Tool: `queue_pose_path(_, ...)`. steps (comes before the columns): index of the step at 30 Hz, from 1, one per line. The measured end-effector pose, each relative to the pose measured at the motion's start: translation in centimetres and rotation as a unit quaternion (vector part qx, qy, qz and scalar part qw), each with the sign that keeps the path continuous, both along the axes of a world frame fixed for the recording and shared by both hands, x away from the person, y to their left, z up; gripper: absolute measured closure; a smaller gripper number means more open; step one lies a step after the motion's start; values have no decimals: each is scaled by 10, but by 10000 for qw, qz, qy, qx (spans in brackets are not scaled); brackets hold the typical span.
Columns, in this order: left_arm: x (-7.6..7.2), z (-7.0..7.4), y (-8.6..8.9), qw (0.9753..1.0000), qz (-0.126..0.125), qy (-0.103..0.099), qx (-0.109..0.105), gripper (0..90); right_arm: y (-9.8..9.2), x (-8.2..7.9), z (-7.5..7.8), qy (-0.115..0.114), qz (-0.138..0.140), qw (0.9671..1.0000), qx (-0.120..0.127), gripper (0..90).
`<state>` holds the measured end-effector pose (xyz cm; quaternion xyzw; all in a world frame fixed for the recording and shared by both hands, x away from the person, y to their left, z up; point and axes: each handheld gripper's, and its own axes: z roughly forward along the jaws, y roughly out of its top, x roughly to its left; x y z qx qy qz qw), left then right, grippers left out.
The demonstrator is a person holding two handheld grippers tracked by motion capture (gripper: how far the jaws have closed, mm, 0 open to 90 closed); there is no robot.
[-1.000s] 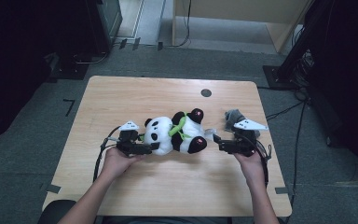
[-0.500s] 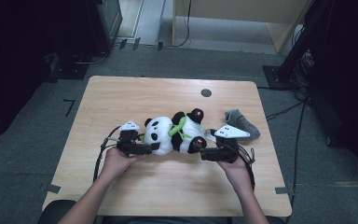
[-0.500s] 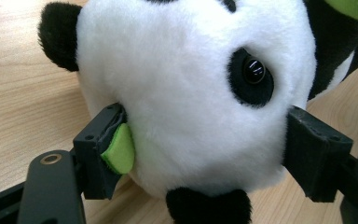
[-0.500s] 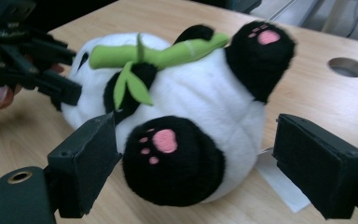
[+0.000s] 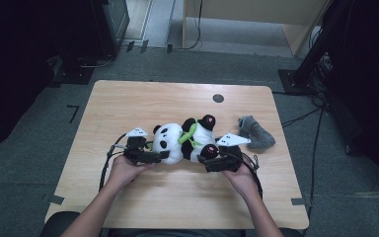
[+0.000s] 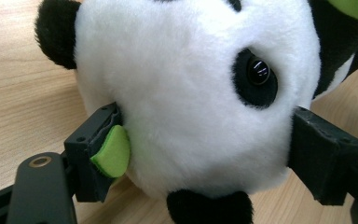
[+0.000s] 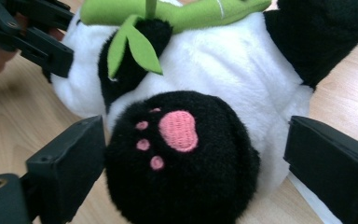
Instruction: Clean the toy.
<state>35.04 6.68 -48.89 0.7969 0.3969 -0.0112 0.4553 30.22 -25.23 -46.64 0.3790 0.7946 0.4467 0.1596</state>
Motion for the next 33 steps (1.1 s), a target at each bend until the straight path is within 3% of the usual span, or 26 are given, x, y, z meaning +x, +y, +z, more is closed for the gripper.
queue_pose_path(2,1,0,0,10000,-17,17,-4,183,2,2,-2,-36,50,10000,-59,47)
queue_pose_path(5,2,0,0,10000,-28,27,-7,181,4,4,-6,74,90,9998,129,27)
queue_pose_path(8,3,0,0,10000,-31,48,-24,181,5,7,-11,27,-4,10000,-49,13)
queue_pose_path(11,3,0,1,10000,-41,34,-35,178,5,11,-18,147,1,9999,-64,0)
queue_pose_path(15,5,0,0,9999,-13,64,-86,173,7,11,-19,70,56,9999,-96,0)
queue_pose_path(18,5,0,0,9999,17,88,-112,173,11,11,-22,-83,47,9995,-300,2)
queue_pose_path(23,5,0,-1,9999,26,79,-128,174,11,11,-20,-232,20,9985,-497,160)
queue_pose_path(26,6,2,-2,9999,38,84,-94,173,11,9,-15,-224,89,9979,-605,304)
queue_pose_path(30,5,5,-4,9999,29,43,-150,173,9,10,-5,-29,18,9985,-543,390)
queue_pose_path(33,6,7,-3,9993,-16,84,-359,173,4,11,5,47,-79,9993,-374,429)
